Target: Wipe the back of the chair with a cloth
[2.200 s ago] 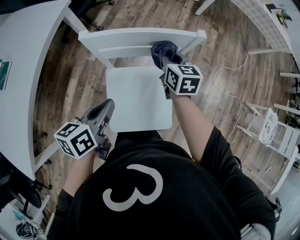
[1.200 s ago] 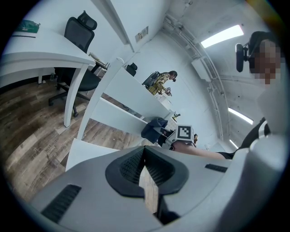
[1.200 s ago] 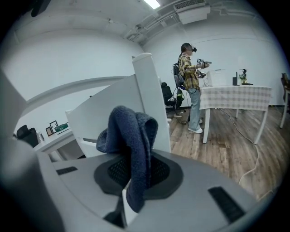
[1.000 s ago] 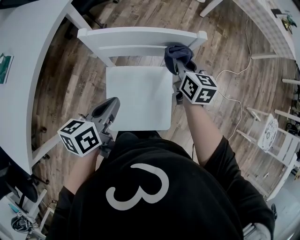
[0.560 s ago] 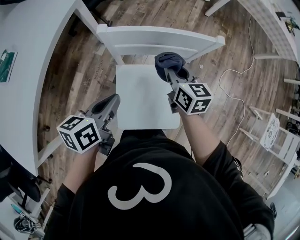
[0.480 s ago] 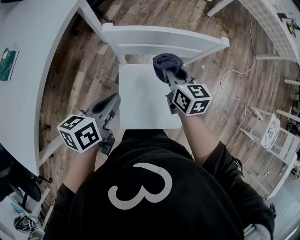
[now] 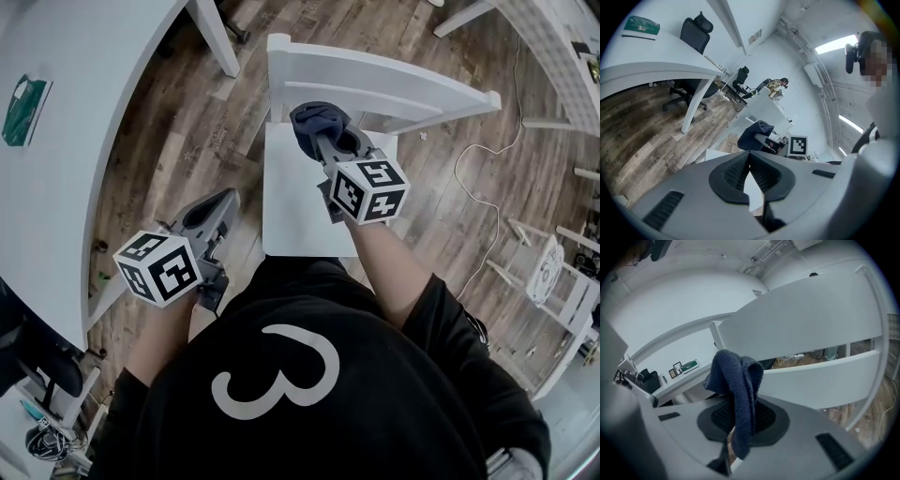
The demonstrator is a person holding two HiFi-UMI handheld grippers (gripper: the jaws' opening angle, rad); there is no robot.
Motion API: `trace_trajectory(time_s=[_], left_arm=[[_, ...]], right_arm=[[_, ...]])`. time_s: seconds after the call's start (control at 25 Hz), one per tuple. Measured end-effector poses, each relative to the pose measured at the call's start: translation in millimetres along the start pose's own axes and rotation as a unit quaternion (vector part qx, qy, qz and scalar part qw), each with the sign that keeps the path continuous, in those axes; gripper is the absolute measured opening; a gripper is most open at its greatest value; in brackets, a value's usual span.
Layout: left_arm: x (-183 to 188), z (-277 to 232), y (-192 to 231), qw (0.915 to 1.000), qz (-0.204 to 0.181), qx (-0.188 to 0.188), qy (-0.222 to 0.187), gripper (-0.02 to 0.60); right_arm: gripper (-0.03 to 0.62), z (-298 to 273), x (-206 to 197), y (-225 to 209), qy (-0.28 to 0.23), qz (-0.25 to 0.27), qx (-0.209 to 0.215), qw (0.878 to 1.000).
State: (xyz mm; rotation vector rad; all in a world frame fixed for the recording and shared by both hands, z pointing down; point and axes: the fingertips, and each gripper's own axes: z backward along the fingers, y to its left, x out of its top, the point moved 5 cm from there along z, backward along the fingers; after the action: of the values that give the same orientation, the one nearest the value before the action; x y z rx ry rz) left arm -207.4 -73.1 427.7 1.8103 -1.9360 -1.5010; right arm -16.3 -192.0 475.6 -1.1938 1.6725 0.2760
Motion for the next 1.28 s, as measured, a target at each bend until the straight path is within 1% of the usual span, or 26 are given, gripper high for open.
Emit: trace_trajectory(time_s=[0.28,0.56,1.08,1.28], left_arm=[[1,7,17,1.0000,0.008,0.001,-0.002,0.014],[3,11,24,1.0000,0.008,0.003,-0.002,0.014],[1,12,22,1.0000,-0.002,0.007,0.002,0.014],[1,12,21,0.9999,-0.005,0.010,0.002,0.014]], right_arm=[[0.052,-30,-4,0,0.005,-0.024,-0.022,0.999],[0.052,-50,-7,0,0.013,-0.026,-0.037,0.999],[0.052,-62,-8,-4,0.003,-0.056,-0.059,0.997],[0.052,-61,-8,-5,0.003,-0.061,-0.059,0.996]])
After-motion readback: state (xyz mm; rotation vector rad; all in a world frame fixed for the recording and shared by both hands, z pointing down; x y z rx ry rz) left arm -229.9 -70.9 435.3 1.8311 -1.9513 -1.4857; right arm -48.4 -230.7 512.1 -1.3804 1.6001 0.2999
